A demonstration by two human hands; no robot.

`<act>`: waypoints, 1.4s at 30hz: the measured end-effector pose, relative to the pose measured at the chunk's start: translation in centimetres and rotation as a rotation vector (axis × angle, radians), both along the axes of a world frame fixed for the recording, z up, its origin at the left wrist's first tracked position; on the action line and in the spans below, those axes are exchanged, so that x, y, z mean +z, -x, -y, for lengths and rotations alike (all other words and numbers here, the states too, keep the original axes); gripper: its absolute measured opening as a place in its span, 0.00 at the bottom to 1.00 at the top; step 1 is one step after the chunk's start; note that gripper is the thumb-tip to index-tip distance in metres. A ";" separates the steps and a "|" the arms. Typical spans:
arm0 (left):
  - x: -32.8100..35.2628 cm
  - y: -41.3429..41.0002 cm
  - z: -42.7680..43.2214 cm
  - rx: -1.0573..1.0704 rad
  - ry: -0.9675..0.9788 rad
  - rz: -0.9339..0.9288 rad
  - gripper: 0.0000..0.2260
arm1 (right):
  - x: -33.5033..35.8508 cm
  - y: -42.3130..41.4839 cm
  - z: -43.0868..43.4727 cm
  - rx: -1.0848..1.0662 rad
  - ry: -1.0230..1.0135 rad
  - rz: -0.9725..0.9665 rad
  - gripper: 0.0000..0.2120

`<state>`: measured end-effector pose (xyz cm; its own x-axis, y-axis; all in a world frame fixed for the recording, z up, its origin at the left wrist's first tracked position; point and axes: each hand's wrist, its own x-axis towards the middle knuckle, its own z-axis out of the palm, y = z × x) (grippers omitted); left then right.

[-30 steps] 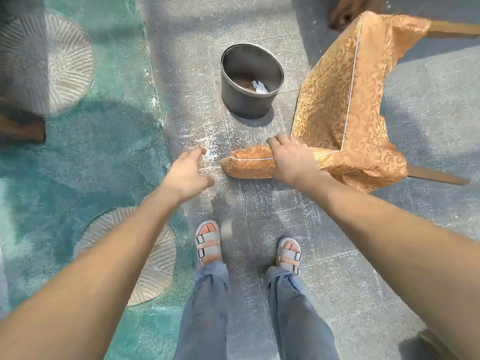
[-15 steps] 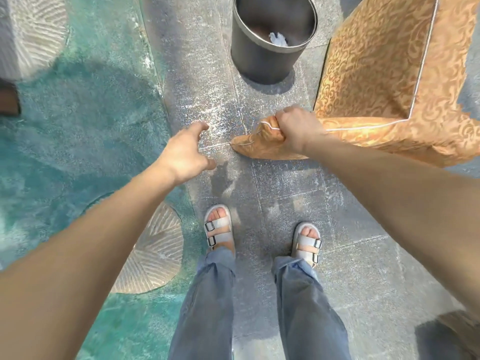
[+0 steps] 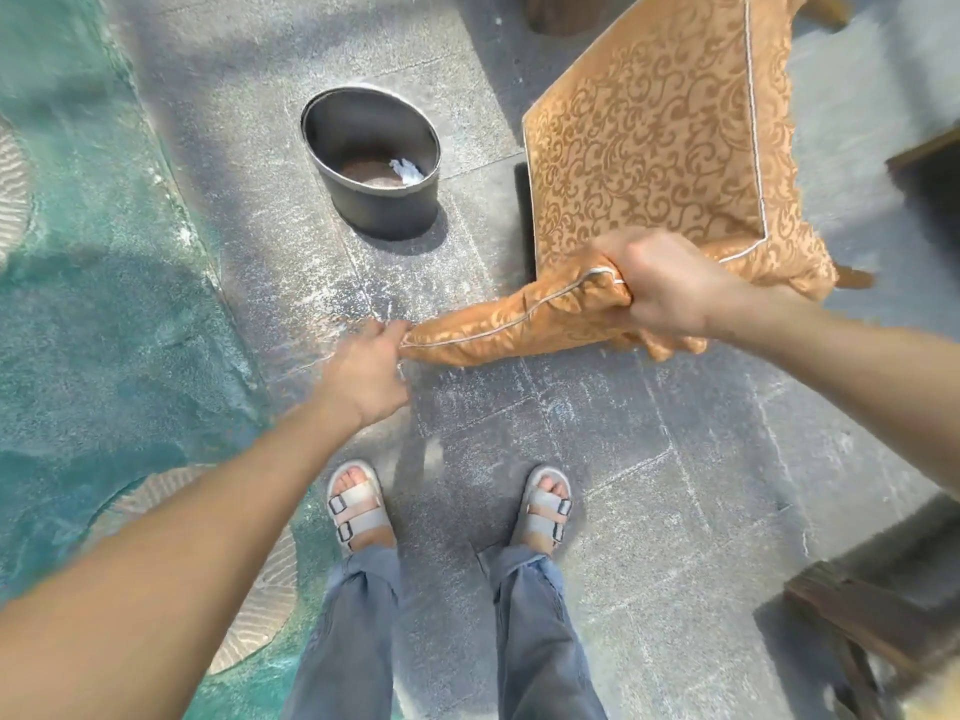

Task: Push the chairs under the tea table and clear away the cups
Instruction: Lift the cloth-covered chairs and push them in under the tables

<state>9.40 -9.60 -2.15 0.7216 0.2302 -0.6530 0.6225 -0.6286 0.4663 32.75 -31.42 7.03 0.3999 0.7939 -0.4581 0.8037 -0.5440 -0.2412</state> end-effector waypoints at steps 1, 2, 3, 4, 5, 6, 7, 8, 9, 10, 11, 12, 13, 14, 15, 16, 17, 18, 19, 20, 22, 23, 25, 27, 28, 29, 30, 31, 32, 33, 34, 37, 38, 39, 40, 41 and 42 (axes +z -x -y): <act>0.5 -1.2 2.2 -0.024 0.009 0.024 0.35 | 1.9 -1.6 2.1 0.001 -0.014 -0.010 0.23; 1.0 -2.4 4.4 -0.047 0.015 0.045 0.36 | 3.6 -3.0 4.0 0.002 -0.028 -0.020 0.22; 1.5 -3.6 6.4 -0.075 0.007 0.064 0.38 | 5.1 -4.4 5.8 -0.006 -0.045 -0.030 0.21; 2.0 -4.9 8.3 -0.110 -0.017 0.088 0.41 | 6.5 -5.7 7.7 -0.022 -0.060 -0.033 0.22; 2.5 -6.0 9.8 -0.141 -0.051 0.112 0.43 | 7.6 -6.7 9.4 -0.034 -0.079 -0.035 0.23; 3.2 -7.4 11.5 -0.164 -0.088 0.140 0.45 | 8.8 -7.7 11.4 -0.040 -0.108 -0.029 0.24; 3.9 -8.8 13.1 -0.173 -0.121 0.167 0.46 | 9.9 -8.7 13.4 -0.041 -0.138 -0.019 0.25; 4.5 -10.3 14.7 -0.173 -0.143 0.191 0.46 | 10.9 -9.7 15.6 -0.049 -0.155 -0.015 0.26; 5.1 -11.8 16.3 -0.174 -0.154 0.214 0.45 | 11.7 -10.8 17.7 -0.068 -0.157 -0.014 0.25; 5.6 -13.1 17.6 -0.171 -0.149 0.226 0.45 | 12.3 -11.7 19.5 -0.078 -0.152 -0.014 0.24; 5.9 -14.5 19.2 -0.182 -0.135 0.230 0.46 | 13.1 -12.7 21.5 -0.085 -0.145 -0.010 0.23; 6.2 -15.7 21.1 -0.208 -0.109 0.225 0.47 | 13.8 -13.9 23.4 -0.088 -0.136 -0.003 0.22; 6.3 -16.9 23.0 -0.242 -0.074 0.209 0.48 | 14.4 -15.1 25.4 -0.087 -0.130 0.002 0.21; 6.3 -17.9 25.1 -0.279 -0.037 0.190 0.48 | 14.8 -16.2 27.1 -0.083 -0.128 0.009 0.19; 6.1 -18.5 27.0 -0.317 -0.006 0.174 0.47 | 15.1 -17.1 28.5 -0.072 -0.129 0.013 0.18; 5.8 -19.3 29.2 -0.353 0.010 0.174 0.45 | 15.3 -17.9 29.9 -0.063 -0.136 0.016 0.17; 5.5 -19.9 31.4 -0.377 0.009 0.187 0.43 | 15.5 -18.7 31.3 -0.052 -0.149 0.016 0.17; 5.0 -20.5 33.4 -0.382 0.001 0.210 0.40 | 15.5 -19.5 32.5 -0.035 -0.163 0.017 0.16; 4.7 -21.1 35.3 -0.385 -0.018 0.229 0.38 | 15.3 -20.1 33.6 -0.014 -0.168 0.020 0.15; 4.4 -21.5 36.7 -0.390 -0.045 0.241 0.37 | 15.0 -20.5 34.3 0.009 -0.165 0.024 0.15; 3.7 -22.1 39.6 -0.372 -0.076 0.258 0.36 | 14.7 -21.2 35.9 0.040 -0.171 0.030 0.13; 3.4 -22.0 40.8 -0.324 -0.066 0.263 0.36 | 14.5 -21.5 36.5 0.055 -0.185 0.028 0.13; 3.0 -21.8 42.3 -0.225 -0.052 0.284 0.36 | 14.2 -21.9 37.2 0.094 -0.195 0.028 0.12; 3.0 -21.9 42.7 -0.220 -0.099 0.337 0.35 | 14.2 -22.6 37.7 0.104 -0.218 0.026 0.12; 3.2 -22.2 42.4 -0.248 -0.136 0.373 0.34 | 14.3 -23.1 37.8 0.089 -0.230 0.029 0.13; 3.8 -22.7 41.8 -0.275 -0.166 0.401 0.34 | 14.5 -23.7 37.9 0.061 -0.232 0.030 0.15; 4.6 -23.4 41.2 -0.294 -0.185 0.428 0.33 | 14.8 -24.4 38.0 0.034 -0.229 0.032 0.17; 5.5 -24.6 40.6 -0.314 -0.203 0.452 0.33 | 15.2 -25.3 38.2 -0.002 -0.230 0.032 0.18; 6.6 -25.9 40.0 -0.336 -0.220 0.472 0.31 | 15.9 -26.4 38.4 -0.060 -0.221 0.036 0.18; 7.9 -27.4 39.5 -0.352 -0.235 0.492 0.28 | 16.8 -27.6 38.5 -0.125 -0.202 0.050 0.17; 9.2 -29.0 39.1 -0.361 -0.244 0.515 0.24 | 17.7 -28.4 38.4 -0.173 -0.185 0.077 0.18; 12.9 -33.8 37.9 -0.312 -0.227 0.543 0.11 | 19.5 -29.4 38.1 -0.098 -0.210 0.361 0.27; 14.0 -35.4 37.8 -0.300 -0.234 0.538 0.12 | 19.6 -29.1 38.1 -0.048 -0.199 0.470 0.30; 15.2 -37.1 37.9 -0.308 -0.246 0.526 0.15 | 19.5 -28.7 38.2 0.002 -0.147 0.538 0.30; 16.0 -38.4 38.1 -0.333 -0.254 0.491 0.19 | 18.7 -27.9 38.3 0.036 -0.058 0.565 0.28; 16.9 -39.8 38.3 -0.373 -0.265 0.452 0.23 | 18.0 -27.5 38.5 0.031 0.044 0.561 0.26; 17.5 -40.9 38.3 -0.428 -0.287 0.420 0.25 | 17.1 -27.5 38.8 -0.024 0.130 0.546 0.25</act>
